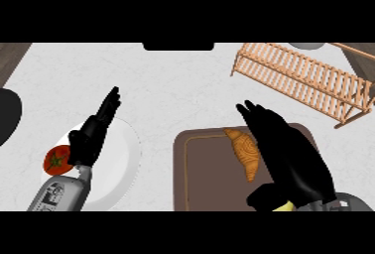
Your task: Pick the croissant from the tray and place it in the tiered shelf
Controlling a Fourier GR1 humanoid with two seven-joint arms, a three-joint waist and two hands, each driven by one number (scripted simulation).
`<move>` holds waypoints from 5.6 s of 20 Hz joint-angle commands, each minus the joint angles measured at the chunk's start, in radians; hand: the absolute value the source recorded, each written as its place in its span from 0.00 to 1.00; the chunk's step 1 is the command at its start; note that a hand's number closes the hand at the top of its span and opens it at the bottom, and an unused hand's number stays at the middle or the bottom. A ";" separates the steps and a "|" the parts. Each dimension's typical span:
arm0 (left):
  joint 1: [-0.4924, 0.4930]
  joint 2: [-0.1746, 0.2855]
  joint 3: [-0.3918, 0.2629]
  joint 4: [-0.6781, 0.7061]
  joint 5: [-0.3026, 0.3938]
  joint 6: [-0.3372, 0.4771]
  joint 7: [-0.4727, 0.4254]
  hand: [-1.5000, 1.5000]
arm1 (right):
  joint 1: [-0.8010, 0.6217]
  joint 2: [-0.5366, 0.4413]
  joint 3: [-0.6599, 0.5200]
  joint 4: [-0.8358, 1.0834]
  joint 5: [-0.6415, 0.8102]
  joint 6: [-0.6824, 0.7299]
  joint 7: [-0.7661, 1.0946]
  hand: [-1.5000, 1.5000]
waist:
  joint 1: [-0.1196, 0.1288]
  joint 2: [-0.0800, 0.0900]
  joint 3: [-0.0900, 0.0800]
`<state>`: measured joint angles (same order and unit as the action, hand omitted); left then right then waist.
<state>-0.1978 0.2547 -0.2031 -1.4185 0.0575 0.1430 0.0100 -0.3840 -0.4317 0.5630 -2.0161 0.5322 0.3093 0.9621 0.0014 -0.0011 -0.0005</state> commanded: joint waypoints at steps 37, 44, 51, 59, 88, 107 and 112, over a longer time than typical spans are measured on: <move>0.060 -0.113 0.118 -0.031 -0.135 -0.120 -0.006 0.50 | 0.179 0.281 -0.093 0.274 0.474 0.060 -0.228 0.00 | 0.000 0.001 0.001; 0.088 -0.116 0.139 -0.051 -0.146 -0.150 -0.020 0.50 | 0.156 0.336 -0.133 0.325 0.523 0.064 -0.254 0.00 | 0.001 0.001 0.001; 0.018 -0.162 0.133 -0.095 -0.180 -0.121 0.094 0.50 | 0.153 0.332 -0.201 0.463 0.546 -0.008 -0.381 0.00 | 0.000 0.001 0.001; 0.047 -0.169 0.152 -0.064 -0.195 -0.139 0.044 0.50 | 0.156 0.384 -0.198 0.437 0.579 0.076 -0.365 0.00 | 0.000 0.001 0.000; -0.037 -0.200 0.112 -0.028 -0.223 -0.180 0.032 0.50 | -0.261 0.431 -0.220 0.649 0.462 -0.627 0.303 1.00 | 0.095 0.018 0.001; -0.007 -0.177 0.159 -0.015 -0.205 -0.175 0.030 0.50 | -0.768 0.431 -0.327 0.835 0.878 -0.537 0.525 1.00 | 0.029 -0.008 -0.003; -0.003 -0.170 0.185 0.012 -0.193 -0.173 0.002 0.50 | -0.868 0.431 -0.423 0.892 0.997 -0.470 0.525 1.00 | 0.019 -0.003 -0.002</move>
<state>-0.2066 0.0756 -0.0332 -1.4187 -0.1425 -0.0271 0.0311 -1.1503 -0.0096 0.1947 -1.1598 1.4470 -0.2332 1.2471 0.0290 -0.0046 -0.0030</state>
